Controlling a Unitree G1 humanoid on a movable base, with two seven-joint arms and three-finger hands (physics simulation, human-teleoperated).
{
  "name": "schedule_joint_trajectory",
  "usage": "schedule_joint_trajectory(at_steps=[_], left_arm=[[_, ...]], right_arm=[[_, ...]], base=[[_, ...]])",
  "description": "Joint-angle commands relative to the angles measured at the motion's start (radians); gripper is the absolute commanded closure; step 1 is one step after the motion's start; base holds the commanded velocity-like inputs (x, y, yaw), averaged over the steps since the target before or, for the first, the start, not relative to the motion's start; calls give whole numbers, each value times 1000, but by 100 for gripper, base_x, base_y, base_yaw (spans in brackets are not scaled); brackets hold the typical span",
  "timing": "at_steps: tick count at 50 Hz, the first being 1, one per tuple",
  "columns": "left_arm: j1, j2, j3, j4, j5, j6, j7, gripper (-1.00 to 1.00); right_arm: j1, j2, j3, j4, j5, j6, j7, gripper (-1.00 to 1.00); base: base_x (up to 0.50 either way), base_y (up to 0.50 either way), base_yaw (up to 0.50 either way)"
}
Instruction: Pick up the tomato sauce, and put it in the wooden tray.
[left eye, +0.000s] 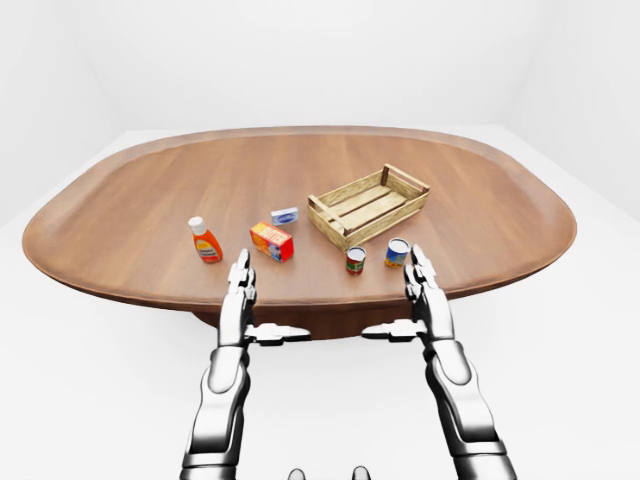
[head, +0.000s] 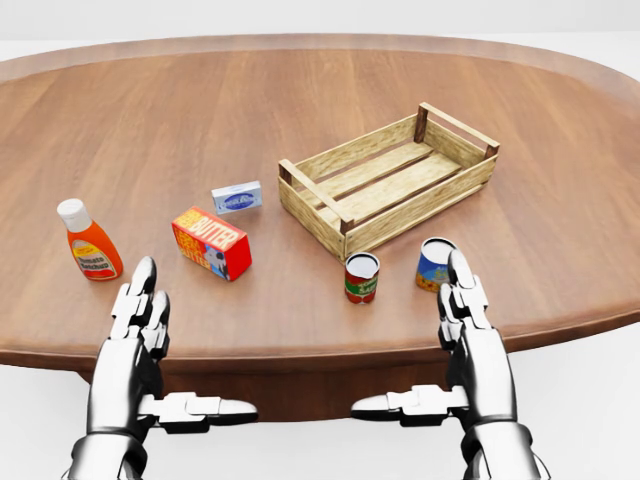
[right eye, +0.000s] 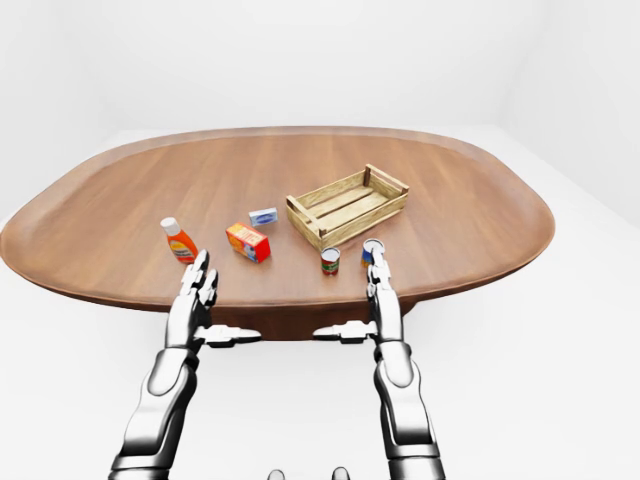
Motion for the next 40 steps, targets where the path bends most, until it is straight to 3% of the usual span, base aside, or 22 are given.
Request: schedule_joint_trajectory(at_steps=[1, 6, 14, 15, 17, 19, 39, 40], left_arm=[[11, 8, 14, -20, -10, 21, -26, -100], [15, 7, 12, -36, -8, 35, -27, -100], [19, 7, 11, -41, -6, 37, -28, -100], [27, 8, 8, -94, -9, 78, -31, -100], [31, 8, 8, -117, -9, 86, -32, -100], [38, 8, 6, -141, -4, 86, -33, -100], [38, 7, 8, -140, 5, 86, -35, -100], [39, 7, 7, -145, 6, 86, -35, -100]], right_arm=[[4, -8, -15, 12, 3, -18, 22, -100], [3, -7, -12, 6, 3, -11, 23, -100], [12, -6, -8, -13, 1, 1, 23, -100], [20, -4, -3, -45, -2, 28, 22, -100], [18, -4, -3, -50, -2, 35, 22, -100], [29, -4, 5, -84, -15, 59, 18, -100], [33, -2, 6, -98, -21, 68, 19, -100], [39, -2, 9, -119, -25, 81, 18, -100]], base=[[0, 0, 0], [0, 0, 0], [0, 0, 0], [0, 0, 0], [0, 0, 0], [0, 0, 0], [0, 0, 0], [0, 0, 0]])
